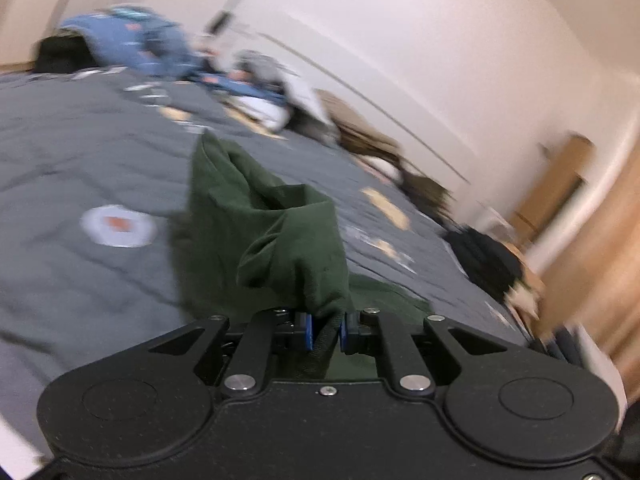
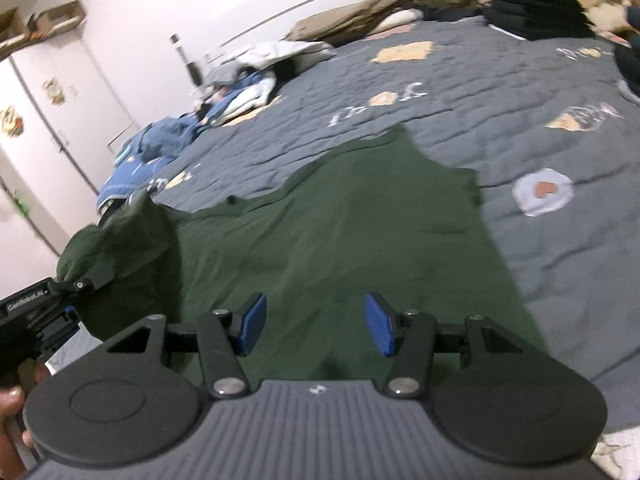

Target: Fold clothes

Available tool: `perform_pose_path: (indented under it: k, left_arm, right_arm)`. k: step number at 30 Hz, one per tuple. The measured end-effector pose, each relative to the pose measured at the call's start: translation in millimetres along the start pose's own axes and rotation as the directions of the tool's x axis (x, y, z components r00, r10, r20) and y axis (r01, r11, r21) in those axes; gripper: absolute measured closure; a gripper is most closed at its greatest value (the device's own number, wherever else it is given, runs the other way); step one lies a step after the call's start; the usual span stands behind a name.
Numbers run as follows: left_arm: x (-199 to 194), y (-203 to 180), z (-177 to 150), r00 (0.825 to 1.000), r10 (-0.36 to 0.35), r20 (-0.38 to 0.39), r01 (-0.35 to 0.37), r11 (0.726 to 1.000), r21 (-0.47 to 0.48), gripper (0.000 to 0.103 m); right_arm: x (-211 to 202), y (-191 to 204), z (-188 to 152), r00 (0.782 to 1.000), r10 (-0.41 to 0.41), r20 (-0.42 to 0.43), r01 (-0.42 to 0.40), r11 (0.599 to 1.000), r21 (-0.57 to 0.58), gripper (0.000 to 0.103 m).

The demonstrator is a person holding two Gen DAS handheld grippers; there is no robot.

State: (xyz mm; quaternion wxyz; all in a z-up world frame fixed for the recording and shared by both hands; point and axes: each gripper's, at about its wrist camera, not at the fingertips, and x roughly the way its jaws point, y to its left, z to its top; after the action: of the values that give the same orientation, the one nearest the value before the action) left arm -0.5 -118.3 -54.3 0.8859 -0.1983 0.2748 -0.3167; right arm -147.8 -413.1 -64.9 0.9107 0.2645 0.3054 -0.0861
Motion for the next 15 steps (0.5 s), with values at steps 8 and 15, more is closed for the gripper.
perform_pose_path:
  k: [8,15]
  left_arm:
    - [38,-83,-33,0.98,-0.165,-0.109,0.181,0.971,0.155,0.092]
    - [75,-146,-89,0.955,-0.157,-0.252,0.229,0.929,0.29,0.092]
  right_arm:
    - [-28,-56,4,0.998,-0.046,0.051,0.039,0.992,0.122,0.049]
    - [-54,-111,10,0.99,-0.092,0.103,0.058,0.953,0.299,0.049]
